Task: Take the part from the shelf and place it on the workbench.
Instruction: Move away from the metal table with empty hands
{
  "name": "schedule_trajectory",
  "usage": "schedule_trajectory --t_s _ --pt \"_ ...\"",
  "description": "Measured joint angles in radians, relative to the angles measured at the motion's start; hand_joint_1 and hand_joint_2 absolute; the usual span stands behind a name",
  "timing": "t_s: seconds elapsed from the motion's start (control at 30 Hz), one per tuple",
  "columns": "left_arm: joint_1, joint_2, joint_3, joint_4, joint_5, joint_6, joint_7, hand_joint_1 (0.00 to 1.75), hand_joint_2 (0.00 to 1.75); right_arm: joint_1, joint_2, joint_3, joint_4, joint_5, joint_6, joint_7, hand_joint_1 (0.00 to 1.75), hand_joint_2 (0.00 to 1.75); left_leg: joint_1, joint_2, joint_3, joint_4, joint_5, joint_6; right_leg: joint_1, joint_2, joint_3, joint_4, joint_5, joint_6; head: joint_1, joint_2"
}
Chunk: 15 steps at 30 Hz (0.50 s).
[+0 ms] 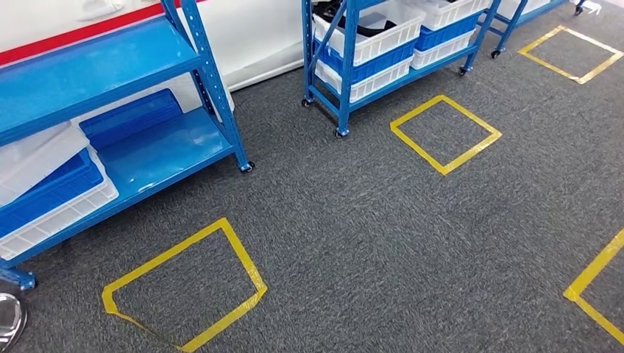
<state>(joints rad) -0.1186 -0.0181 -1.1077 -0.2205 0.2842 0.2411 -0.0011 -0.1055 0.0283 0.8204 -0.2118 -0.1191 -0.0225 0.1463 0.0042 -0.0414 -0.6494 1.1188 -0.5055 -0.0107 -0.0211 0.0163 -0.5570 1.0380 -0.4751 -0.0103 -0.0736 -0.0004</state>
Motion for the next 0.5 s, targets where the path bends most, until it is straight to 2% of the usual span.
schedule_trajectory --t_s 0.03,0.07,0.1,0.13,0.17,0.2,0.27,0.3,0.33,0.4,0.43,0.47,0.5 --pt "-0.002 0.000 0.000 0.000 0.001 0.000 0.001 0.00 0.00 0.001 0.000 0.002 0.000 0.002 0.001 0.000 0.00 0.00 0.000 0.019 -0.035 0.067 -0.033 -0.002 0.003 -0.015 0.000 0.000 -0.001 -0.004 -0.003 0.000" --pt "-0.003 0.000 0.000 0.000 0.002 0.000 0.001 0.00 0.00 0.002 0.000 0.003 0.000 0.003 0.002 0.000 0.00 0.00 0.000 0.027 -0.068 0.131 -0.058 -0.004 0.006 -0.031 0.000 0.000 -0.003 -0.006 -0.003 0.000" --pt "-0.003 0.000 0.000 0.000 0.002 0.000 0.002 0.00 0.00 0.003 0.000 0.005 0.000 0.004 0.002 0.000 0.00 0.00 0.001 0.031 -0.089 0.173 -0.069 -0.004 0.009 -0.046 0.001 0.000 -0.005 -0.008 -0.003 0.000" --pt "-0.001 0.000 0.000 0.000 0.001 0.000 0.004 0.00 0.00 0.003 0.000 0.006 0.000 0.004 0.001 0.000 0.00 0.00 0.000 0.033 -0.093 0.179 -0.060 -0.003 0.011 -0.061 0.003 0.000 -0.008 -0.009 -0.003 0.000" --pt "0.000 0.000 0.000 0.000 -0.001 -0.001 0.005 0.00 0.00 0.002 0.000 0.007 0.000 0.004 -0.001 0.001 0.00 0.00 -0.001 0.036 -0.072 0.139 -0.032 0.001 0.013 -0.074 0.006 0.000 -0.010 -0.010 -0.003 0.000" --pt "0.001 0.000 0.000 0.000 -0.003 -0.001 0.006 0.00 0.00 0.001 0.000 0.008 0.000 0.004 -0.003 0.002 0.00 0.00 -0.004 0.047 -0.034 0.070 0.003 0.008 0.014 -0.086 0.010 0.000 -0.013 -0.009 -0.003 0.000" --pt "0.000 0.001 0.000 0.000 -0.007 -0.002 0.007 0.00 0.00 0.000 0.001 0.010 0.000 0.003 -0.006 0.004 0.00 0.00 -0.015 0.078 0.033 -0.056 0.047 0.023 0.017 -0.107 0.018 0.000 -0.020 -0.003 -0.001 0.000" --pt "-0.002 0.001 0.000 0.000 -0.009 -0.002 0.007 0.00 0.00 -0.001 0.001 0.011 0.000 0.003 -0.006 0.005 0.00 0.00 -0.021 0.087 0.049 -0.088 0.054 0.030 0.017 -0.115 0.021 0.000 -0.022 0.001 -0.001 0.000" --pt "-0.003 0.002 0.000 0.000 -0.010 -0.001 0.007 0.00 0.00 -0.002 0.002 0.011 0.000 0.002 -0.007 0.005 0.00 0.00 -0.025 0.086 0.052 -0.096 0.052 0.034 0.017 -0.123 0.023 -0.002 -0.024 0.005 0.000 0.000" --pt "0.000 0.003 0.000 0.000 -0.010 0.001 0.008 0.00 0.00 -0.006 0.004 0.012 -0.001 0.000 -0.007 0.007 0.00 0.00 -0.022 0.067 0.056 -0.107 0.058 0.041 0.015 -0.134 0.028 -0.004 -0.028 0.015 -0.001 0.000" --pt "0.001 0.004 0.000 0.000 -0.009 0.003 0.010 0.00 0.00 -0.008 0.005 0.012 -0.001 -0.003 -0.008 0.009 0.00 0.00 -0.018 0.057 0.063 -0.117 0.062 0.044 0.014 -0.122 0.029 0.002 -0.035 0.020 0.000 0.000" --pt "0.001 0.004 0.000 0.000 -0.008 0.005 0.012 0.00 0.00 -0.008 0.006 0.012 -0.001 -0.006 -0.010 0.010 0.00 0.00 -0.014 0.049 0.071 -0.127 0.066 0.048 0.013 -0.099 0.022 0.024 -0.051 0.025 0.002 0.000" --pt "0.000 0.003 0.000 0.000 -0.005 0.008 0.015 0.00 0.00 -0.008 0.006 0.012 -0.001 -0.011 -0.012 0.013 0.00 0.00 -0.009 0.040 0.079 -0.134 0.069 0.051 0.011 -0.070 0.003 0.068 -0.075 0.028 0.004 0.000"
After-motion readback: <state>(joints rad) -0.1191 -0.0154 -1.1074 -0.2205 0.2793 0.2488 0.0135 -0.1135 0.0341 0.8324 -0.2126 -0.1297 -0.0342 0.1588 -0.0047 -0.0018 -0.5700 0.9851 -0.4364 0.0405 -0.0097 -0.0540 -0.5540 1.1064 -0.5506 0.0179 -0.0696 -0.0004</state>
